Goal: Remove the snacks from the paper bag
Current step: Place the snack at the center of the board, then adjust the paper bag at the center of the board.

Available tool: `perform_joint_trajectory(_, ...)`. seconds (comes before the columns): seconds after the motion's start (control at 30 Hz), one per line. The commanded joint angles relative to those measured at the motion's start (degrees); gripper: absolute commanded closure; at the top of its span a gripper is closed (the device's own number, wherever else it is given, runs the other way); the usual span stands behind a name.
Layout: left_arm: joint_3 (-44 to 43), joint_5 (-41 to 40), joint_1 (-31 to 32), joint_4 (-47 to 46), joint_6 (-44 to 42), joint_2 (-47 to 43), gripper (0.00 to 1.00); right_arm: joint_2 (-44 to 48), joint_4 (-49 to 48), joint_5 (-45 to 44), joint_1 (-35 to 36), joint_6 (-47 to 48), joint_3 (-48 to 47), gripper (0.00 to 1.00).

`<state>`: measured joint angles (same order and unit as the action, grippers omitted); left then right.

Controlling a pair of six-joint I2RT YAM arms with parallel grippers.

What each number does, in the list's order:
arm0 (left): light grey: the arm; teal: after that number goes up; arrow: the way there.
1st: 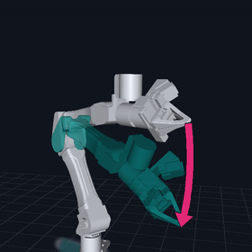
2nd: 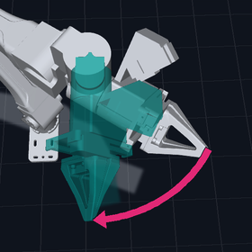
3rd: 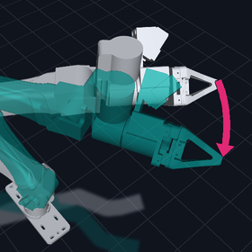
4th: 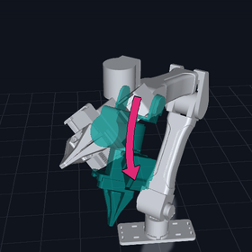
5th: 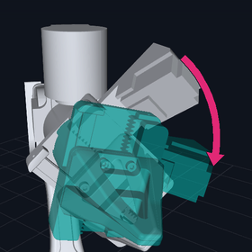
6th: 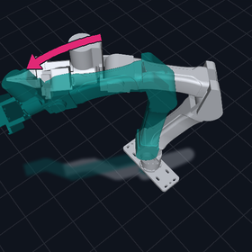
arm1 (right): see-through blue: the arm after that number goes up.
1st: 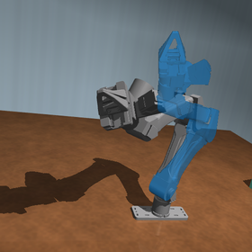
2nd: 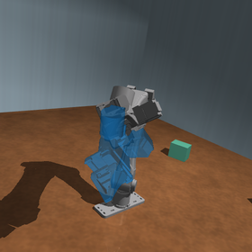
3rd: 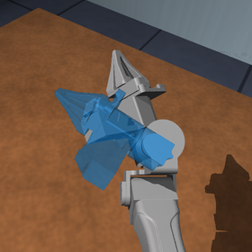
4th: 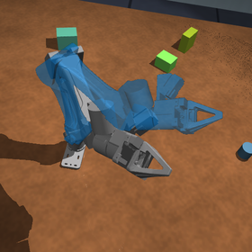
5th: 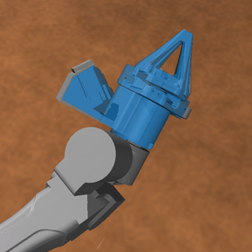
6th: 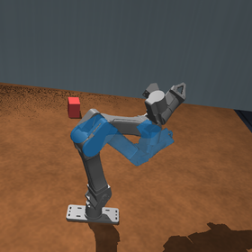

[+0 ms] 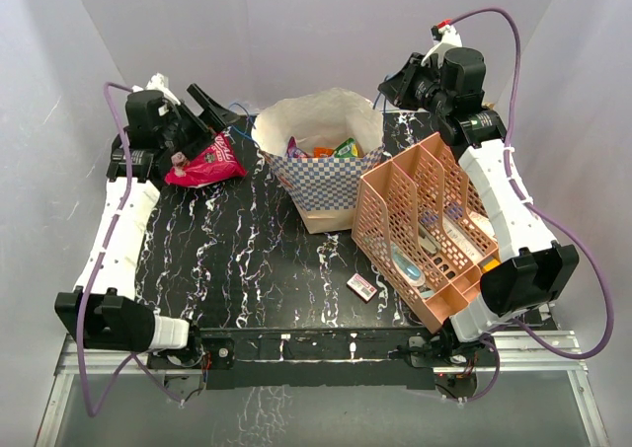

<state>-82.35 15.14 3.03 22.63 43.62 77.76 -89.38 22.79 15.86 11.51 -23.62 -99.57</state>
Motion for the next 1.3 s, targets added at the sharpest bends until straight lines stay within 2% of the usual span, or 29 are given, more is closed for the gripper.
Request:
perform_joint_trajectory(0.0,-5.7,-0.6,0.6,4.9,-2.0,-1.0,0.02,1.1,-5.9,1.2,-0.3,-2.8,-3.4,0.92)
perform_joint_trajectory(0.1,-6.1,1.4,0.9,2.0,-1.9,0.2,0.02,1.6,-6.6,1.2,-0.3,-2.2,-2.2,0.92)
perform_joint_trajectory(0.17,-6.6,6.5,1.1,0.0,-1.5,3.2,0.02,1.8,-6.9,1.4,-0.3,-1.8,-1.8,0.92)
perform_joint_trajectory(0.23,-8.1,8.2,2.4,0.2,-1.3,5.6,0.04,1.8,-7.1,2.0,-0.3,-1.5,-1.6,0.92)
perform_joint_trajectory(0.37,-9.5,5.6,3.8,2.4,-2.3,7.9,0.09,2.4,-7.8,2.5,-0.3,-2.2,-0.7,0.92)
perform_joint_trajectory(0.63,-8.8,7.1,3.8,-0.2,-2.1,8.6,0.59,3.8,-8.9,1.4,-0.3,-2.6,1.7,0.92)
perform_joint_trajectory(0.73,-12.1,7.0,3.8,1.2,-2.7,10.7,0.81,2.4,-8.9,0.5,-0.3,-1.9,0.2,0.92)
perform_joint_trajectory(0.8,-15.0,7.2,3.8,2.7,-3.2,13.0,0.91,0.6,-8.8,0.0,-0.3,-1.6,-2.5,0.92)
perform_joint_trajectory(0.83,-16.4,7.3,3.8,3.2,-3.3,13.8,0.98,-0.5,-8.7,-0.3,-0.3,-1.5,-4.0,0.92)
perform_joint_trajectory(1.07,-21.8,10.1,3.8,0.5,-1.7,15.5,1.0,-10.0,-4.7,-3.3,-2.4,1.4,-19.9,0.92)
perform_joint_trajectory(1.27,-32.1,13.6,3.8,1.2,-1.1,20.4,1.0,-18.3,-5.1,-1.8,-8.4,2.3,-33.3,0.92)
